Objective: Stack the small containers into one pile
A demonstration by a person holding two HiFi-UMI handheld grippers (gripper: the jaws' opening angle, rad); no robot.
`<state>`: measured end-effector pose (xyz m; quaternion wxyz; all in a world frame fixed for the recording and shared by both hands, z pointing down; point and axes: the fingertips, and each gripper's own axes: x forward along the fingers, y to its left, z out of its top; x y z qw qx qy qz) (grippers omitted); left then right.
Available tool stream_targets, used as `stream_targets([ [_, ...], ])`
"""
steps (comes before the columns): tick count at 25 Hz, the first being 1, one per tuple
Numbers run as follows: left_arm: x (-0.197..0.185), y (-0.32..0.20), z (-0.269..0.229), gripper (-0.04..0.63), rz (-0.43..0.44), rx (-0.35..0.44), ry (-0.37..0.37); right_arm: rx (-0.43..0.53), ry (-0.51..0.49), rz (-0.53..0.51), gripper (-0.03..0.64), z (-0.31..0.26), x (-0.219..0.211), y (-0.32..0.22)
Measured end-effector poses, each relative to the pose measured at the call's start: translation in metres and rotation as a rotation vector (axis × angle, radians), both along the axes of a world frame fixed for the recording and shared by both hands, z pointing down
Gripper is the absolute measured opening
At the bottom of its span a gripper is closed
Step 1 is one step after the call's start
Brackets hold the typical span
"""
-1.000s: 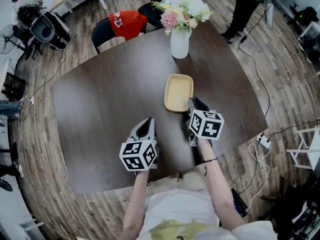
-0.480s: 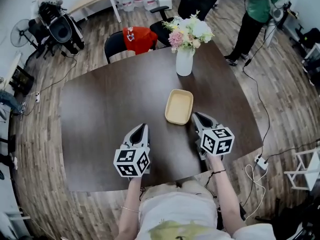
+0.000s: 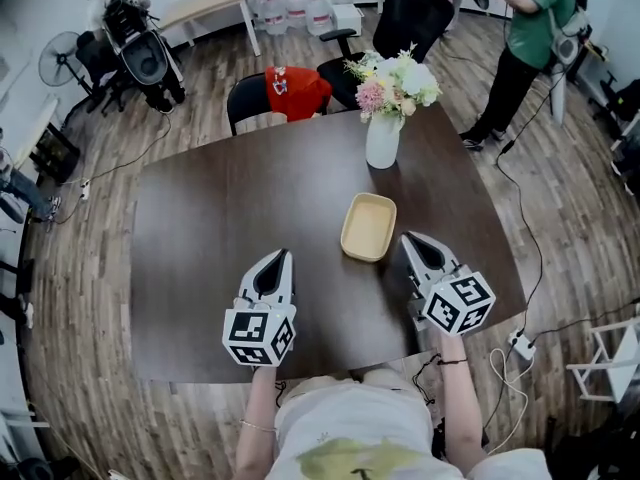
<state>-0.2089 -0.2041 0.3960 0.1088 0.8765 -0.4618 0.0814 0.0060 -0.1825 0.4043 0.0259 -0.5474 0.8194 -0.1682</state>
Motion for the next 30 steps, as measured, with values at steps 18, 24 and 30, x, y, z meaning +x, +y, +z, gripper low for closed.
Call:
stream_targets([
  [18, -0.037, 0.001, -0.040, 0.025, -0.079, 0.122, 0.013, 0.129, 0.059, 0.123, 0.021, -0.041, 0.010, 0.009],
  [24, -0.043, 0.000, -0.044, 0.025, -0.099, 0.129, 0.009, 0.145, 0.047, 0.127, 0.021, -0.047, 0.006, 0.007],
  [30, -0.046, -0.001, -0.044, 0.025, -0.117, 0.129, 0.002, 0.153, 0.066, 0.162, 0.021, -0.047, 0.012, 0.008],
])
